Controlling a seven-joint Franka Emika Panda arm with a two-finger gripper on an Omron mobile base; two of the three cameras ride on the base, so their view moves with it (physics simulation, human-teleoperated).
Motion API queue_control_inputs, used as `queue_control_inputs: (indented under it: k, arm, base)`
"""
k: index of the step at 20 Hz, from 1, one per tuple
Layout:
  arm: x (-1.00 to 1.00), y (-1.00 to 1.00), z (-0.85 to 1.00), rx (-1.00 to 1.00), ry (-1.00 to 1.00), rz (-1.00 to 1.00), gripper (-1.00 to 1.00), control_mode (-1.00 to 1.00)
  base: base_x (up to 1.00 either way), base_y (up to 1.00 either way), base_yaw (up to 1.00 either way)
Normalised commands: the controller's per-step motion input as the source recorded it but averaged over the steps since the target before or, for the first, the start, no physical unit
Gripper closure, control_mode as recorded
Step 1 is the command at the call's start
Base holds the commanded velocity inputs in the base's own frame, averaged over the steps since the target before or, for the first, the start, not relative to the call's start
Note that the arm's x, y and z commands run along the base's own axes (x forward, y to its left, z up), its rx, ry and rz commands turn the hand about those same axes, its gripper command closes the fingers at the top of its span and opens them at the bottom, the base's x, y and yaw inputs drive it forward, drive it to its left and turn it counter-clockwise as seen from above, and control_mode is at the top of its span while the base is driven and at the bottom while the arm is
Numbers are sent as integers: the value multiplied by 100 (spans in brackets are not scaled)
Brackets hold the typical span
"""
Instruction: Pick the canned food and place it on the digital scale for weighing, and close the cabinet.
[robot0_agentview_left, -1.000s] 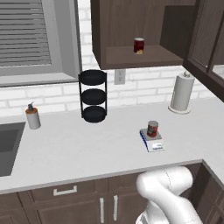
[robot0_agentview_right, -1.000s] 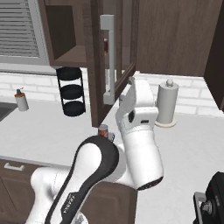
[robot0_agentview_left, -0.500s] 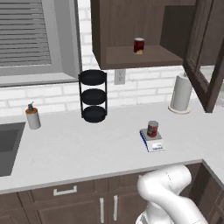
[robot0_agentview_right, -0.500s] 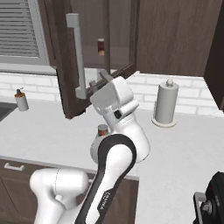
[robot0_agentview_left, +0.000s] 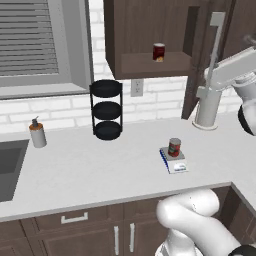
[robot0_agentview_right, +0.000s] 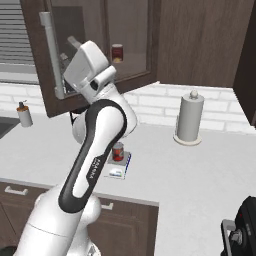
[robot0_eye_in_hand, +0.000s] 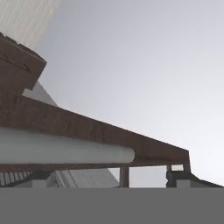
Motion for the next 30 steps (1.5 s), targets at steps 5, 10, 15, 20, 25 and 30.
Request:
queue_control_inputs:
  k: [5,10,15,20,25,30]
  arm:
    - [84,72,1,-2,18,-7,-100,-100]
    - [95,4,-26,0,17,-29,-100,-100]
    - [100,1,-14,-1,23,-32,-100,-100]
    - [100,0,-19,0,17,-20,-100,-100]
    - [100,-9,-49,2,10,-3,-100,-100]
    - [100,-1,-77,3,6,0,-100,-100]
  base:
    - [0,0,0]
    - [0,0,0]
    - [0,0,0]
    - [0,0,0]
    - [0,0,0]
    - [0,0,0]
